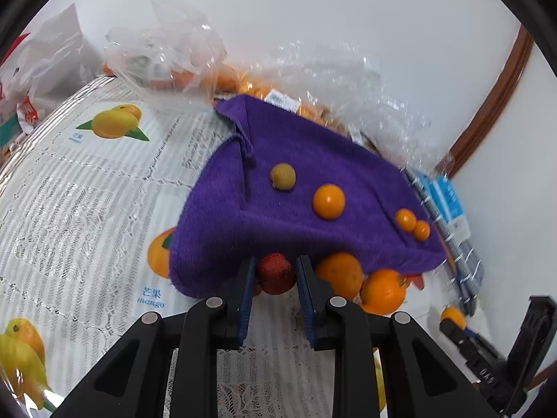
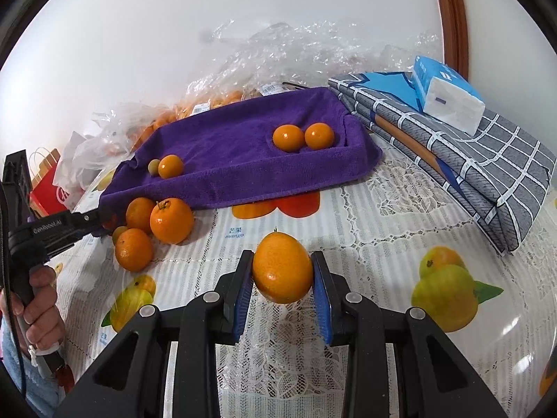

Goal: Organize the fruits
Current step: 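Lift the orange with the right gripper while the left gripper approaches a red tomato, then carry the orange over the towel with the right gripper while the left gripper carries the red tomato there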

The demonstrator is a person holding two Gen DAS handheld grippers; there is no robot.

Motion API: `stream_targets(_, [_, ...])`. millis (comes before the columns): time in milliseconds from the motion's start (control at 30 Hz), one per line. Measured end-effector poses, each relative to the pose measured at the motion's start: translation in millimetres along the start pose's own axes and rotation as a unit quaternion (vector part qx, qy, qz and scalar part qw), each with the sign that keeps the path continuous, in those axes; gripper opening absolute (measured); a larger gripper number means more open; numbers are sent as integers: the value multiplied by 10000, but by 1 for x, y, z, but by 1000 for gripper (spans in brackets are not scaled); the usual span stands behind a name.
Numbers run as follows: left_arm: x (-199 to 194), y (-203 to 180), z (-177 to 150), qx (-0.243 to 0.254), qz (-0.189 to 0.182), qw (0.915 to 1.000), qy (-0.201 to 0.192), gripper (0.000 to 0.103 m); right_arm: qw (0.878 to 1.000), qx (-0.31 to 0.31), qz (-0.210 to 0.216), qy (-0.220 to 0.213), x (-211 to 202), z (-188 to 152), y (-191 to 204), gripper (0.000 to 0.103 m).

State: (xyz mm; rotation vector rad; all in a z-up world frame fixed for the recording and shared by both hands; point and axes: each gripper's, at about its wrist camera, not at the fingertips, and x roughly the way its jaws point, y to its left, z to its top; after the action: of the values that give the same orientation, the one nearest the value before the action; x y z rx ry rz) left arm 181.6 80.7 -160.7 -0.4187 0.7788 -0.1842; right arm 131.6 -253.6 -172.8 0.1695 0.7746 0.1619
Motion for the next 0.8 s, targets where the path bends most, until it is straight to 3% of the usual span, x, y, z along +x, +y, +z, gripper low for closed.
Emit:
stream_targets(167, [-6,0,0,-56,-136,9998,-99,23,9999,52,-65,-86,-3,0,-2,32])
stream_targets(333, [-15,-8,-4,254,226,9987,-380,23,9996,121,-153,-209,-9,-1,-3,32])
stream_targets(633, [-33,-4,-6,240,199,9979,-561,23,9992,101,-287,-253,-12,-2,-2,32])
stream_targets(800, [-51,-10,-9,468,295,9963,-651,23,9990,-17,-352,-273,-15,2,6,32])
